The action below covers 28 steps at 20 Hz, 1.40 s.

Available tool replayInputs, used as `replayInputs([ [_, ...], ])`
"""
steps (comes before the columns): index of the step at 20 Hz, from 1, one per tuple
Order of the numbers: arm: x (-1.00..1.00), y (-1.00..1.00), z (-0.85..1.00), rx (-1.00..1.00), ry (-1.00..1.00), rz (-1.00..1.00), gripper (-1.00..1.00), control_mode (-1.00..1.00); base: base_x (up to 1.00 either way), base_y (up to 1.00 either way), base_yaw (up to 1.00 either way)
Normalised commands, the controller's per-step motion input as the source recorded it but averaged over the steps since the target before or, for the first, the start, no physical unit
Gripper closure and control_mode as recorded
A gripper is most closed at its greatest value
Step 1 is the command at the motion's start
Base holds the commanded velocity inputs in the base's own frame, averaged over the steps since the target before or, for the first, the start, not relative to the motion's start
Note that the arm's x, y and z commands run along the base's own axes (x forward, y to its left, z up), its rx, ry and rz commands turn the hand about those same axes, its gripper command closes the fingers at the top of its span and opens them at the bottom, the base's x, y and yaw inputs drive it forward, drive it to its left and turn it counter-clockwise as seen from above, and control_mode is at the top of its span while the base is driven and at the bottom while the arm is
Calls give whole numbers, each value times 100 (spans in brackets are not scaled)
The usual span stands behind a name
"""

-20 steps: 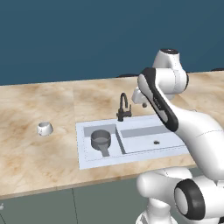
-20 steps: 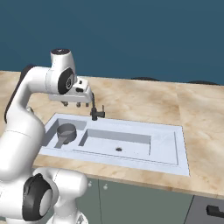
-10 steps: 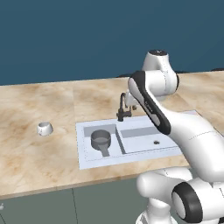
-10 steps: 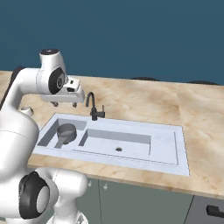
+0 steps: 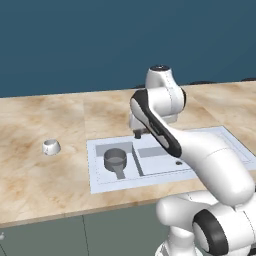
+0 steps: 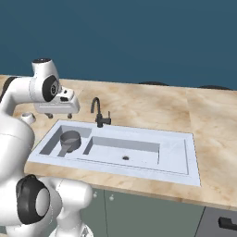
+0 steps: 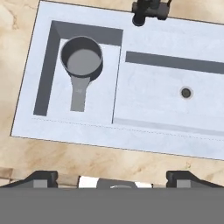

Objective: Move any existing items from the left basin to the right basin for drying. Then move the mug from the counter to the left basin of the sink for washing.

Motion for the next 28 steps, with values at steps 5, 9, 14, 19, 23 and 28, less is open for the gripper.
replayInputs([
  [5,1,20,-36,0,2,0,-100,-100,0,0,0],
  [9,1,18,-37,0,1,0,-100,-100,0,0,0],
  [14,8,20,-42,0,0,0,-100,-100,0,0,0],
  [19,12,18,-42,0,0,0,-100,-100,0,0,0],
  [23,17,14,-38,0,0,0,-100,-100,0,0,0],
  [28,22,11,-38,0,0,0,-100,-100,0,0,0],
])
